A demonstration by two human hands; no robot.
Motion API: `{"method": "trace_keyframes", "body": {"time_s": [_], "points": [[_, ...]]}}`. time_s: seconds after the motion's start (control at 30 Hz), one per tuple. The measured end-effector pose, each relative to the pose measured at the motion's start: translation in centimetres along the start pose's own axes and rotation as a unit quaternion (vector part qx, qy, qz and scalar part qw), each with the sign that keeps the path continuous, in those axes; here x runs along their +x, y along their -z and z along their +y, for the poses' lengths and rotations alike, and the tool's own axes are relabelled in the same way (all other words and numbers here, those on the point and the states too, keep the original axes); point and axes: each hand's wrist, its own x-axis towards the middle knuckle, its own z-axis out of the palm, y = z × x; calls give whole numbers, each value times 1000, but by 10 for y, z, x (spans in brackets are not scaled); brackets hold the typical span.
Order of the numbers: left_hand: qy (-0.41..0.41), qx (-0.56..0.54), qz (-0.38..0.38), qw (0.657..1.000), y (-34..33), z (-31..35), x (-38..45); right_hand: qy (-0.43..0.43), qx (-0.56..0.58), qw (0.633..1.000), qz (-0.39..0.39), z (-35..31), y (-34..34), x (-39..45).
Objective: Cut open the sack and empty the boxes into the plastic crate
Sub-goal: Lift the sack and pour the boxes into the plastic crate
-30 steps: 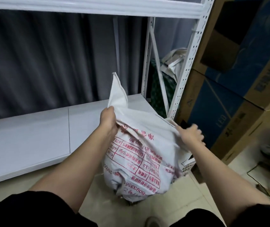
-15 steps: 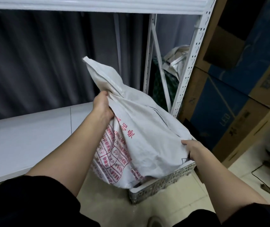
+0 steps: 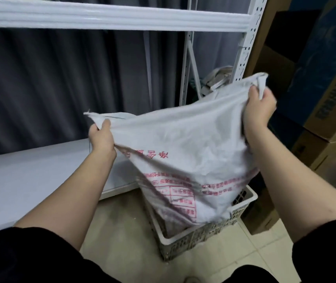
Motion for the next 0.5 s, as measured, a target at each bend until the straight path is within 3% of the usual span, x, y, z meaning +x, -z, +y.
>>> {"method": "trace_keyframes", "body": {"time_s": [0.13, 0.27, 0.37, 0.5], "points": [[24, 108, -100, 989, 0, -8, 0, -82, -88, 993, -13, 0, 10, 25], [-61, 58, -6, 996, -14, 0, -10, -85, -67, 994, 17, -1, 14, 28], [-44, 105, -39, 993, -18, 2, -13, -105, -80, 991, 15, -3, 20, 29], [-113, 72, 10, 991, -21, 21, -12, -88, -68, 994, 16, -14, 21, 31]]}}
